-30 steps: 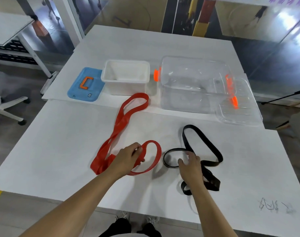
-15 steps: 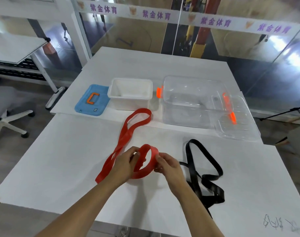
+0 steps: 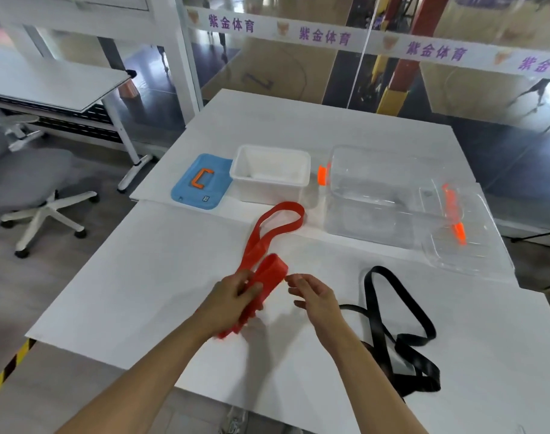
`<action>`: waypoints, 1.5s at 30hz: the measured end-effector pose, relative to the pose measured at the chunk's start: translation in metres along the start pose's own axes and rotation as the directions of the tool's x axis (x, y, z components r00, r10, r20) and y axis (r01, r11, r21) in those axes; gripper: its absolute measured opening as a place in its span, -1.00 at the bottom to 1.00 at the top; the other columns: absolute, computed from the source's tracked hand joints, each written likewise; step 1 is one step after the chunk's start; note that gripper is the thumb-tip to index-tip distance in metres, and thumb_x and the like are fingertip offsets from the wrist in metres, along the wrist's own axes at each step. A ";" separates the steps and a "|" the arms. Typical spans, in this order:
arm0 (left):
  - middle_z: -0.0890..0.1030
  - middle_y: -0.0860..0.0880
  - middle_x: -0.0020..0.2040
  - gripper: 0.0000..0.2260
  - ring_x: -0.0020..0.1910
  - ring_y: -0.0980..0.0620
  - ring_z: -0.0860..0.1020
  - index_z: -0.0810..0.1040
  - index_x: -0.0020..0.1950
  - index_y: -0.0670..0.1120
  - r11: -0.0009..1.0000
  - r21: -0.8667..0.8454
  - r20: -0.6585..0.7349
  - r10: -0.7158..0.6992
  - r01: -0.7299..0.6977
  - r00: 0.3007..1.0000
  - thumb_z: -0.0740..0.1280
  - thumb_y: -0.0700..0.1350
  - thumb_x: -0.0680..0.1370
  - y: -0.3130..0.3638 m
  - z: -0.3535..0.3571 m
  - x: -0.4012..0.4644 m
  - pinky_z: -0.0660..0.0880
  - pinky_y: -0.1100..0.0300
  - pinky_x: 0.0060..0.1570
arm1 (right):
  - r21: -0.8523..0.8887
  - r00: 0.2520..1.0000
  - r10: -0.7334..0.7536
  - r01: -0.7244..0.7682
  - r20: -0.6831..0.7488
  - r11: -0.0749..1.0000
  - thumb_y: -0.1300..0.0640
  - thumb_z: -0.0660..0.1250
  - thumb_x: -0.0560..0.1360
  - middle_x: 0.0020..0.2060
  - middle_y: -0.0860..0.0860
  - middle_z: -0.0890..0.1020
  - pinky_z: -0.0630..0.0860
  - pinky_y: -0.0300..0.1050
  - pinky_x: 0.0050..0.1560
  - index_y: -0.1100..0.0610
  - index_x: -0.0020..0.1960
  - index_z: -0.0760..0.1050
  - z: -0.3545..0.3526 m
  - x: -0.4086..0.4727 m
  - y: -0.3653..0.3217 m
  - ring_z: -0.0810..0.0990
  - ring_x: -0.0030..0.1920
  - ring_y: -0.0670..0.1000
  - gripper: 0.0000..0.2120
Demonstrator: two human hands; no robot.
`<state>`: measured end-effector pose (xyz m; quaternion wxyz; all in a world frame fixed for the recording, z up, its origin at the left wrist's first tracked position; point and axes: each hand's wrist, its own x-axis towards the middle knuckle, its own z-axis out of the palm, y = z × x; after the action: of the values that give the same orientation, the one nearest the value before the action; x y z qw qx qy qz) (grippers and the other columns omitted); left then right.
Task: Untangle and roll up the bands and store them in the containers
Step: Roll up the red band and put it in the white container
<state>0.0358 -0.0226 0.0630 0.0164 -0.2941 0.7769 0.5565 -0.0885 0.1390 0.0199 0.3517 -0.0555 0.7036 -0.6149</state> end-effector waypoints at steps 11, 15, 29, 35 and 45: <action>0.71 -0.04 -0.07 -0.86 -0.06 -0.09 0.69 0.67 0.01 -0.06 0.971 -0.194 -0.274 -0.187 0.136 0.943 0.34 -0.06 0.64 -0.027 -0.027 0.011 0.62 0.06 -0.03 | -0.298 0.981 0.172 -0.192 -0.093 0.935 0.10 0.40 0.60 0.05 -0.04 0.68 0.47 -0.27 -0.10 0.03 0.23 0.60 -0.029 0.002 0.051 0.63 0.11 -0.04 -0.79; 0.76 -0.10 -0.15 -0.87 -0.16 -0.09 0.74 0.70 -0.01 -0.11 0.922 -0.359 -0.173 -0.219 0.145 0.960 0.40 -0.09 0.61 -0.015 -0.012 0.007 0.69 -0.02 -0.08 | -0.192 0.998 0.016 -0.005 0.057 0.981 0.01 0.39 0.62 0.04 -0.09 0.73 0.50 -0.34 0.05 -0.02 0.15 0.66 -0.004 -0.012 0.012 0.67 0.15 -0.08 -0.85; 0.76 0.07 -0.14 -0.93 -0.13 0.19 0.71 0.71 -0.01 -0.03 0.912 -0.343 -0.333 0.107 -0.226 0.937 0.48 -0.16 0.54 0.100 -0.030 -0.015 0.58 0.37 -0.09 | -0.039 0.930 -0.300 0.315 0.214 0.948 0.18 0.27 0.68 -0.12 0.07 0.71 0.63 -0.21 -0.03 0.13 0.20 0.58 0.052 -0.042 -0.099 0.71 -0.06 0.08 -0.85; 0.74 0.05 -0.26 -0.94 -0.30 0.21 0.68 0.66 -0.01 -0.18 0.815 -0.449 -0.431 0.162 -0.367 0.888 0.47 -0.23 0.53 0.143 -0.058 -0.027 0.55 0.40 -0.27 | -0.211 0.862 -0.492 0.506 0.121 0.836 0.04 0.54 0.47 -0.23 0.00 0.68 0.70 0.11 -0.27 -0.03 -0.03 0.51 0.060 -0.044 -0.170 0.66 -0.31 0.02 -0.79; 0.74 -0.05 0.00 -0.86 -0.15 0.01 0.66 0.61 0.11 0.04 0.772 -0.402 -0.580 0.201 -0.492 0.790 0.40 -0.17 0.59 0.161 -0.101 -0.037 0.54 0.13 -0.13 | -0.226 0.703 -0.671 0.711 0.234 0.666 0.12 0.43 0.47 -0.14 -0.19 0.57 0.61 -0.12 -0.32 -0.13 0.23 0.46 0.054 -0.067 -0.266 0.60 -0.33 -0.02 -0.62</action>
<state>0.0205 -0.0608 0.2519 -0.3768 -0.2671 0.6085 0.6453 -0.1024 0.0655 0.2889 0.1243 -0.4110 0.6897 -0.5830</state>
